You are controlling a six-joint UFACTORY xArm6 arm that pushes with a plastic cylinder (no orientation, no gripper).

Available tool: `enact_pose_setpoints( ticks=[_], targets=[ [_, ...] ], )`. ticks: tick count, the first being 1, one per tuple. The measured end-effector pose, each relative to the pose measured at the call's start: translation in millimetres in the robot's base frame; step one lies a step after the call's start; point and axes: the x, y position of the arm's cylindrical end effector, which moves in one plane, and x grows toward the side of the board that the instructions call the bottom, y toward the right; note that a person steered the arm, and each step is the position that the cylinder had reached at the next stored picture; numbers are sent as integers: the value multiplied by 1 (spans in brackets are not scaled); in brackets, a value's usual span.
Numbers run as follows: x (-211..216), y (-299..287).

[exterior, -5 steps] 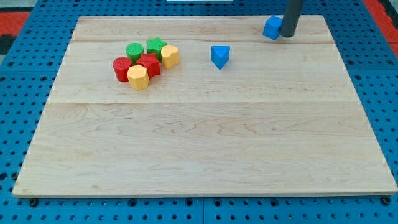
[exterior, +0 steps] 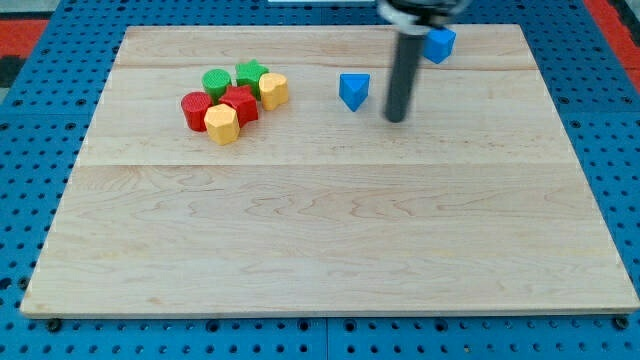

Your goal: Move the blue triangle diagonally to the blue cube

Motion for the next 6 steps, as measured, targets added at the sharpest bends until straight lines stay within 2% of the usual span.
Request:
enact_pose_setpoints(
  ticks=[2,4,5,6],
  targets=[
    [-9,-32],
    [-35,-11],
    [-57,-50],
    [-58,-18]
  ],
)
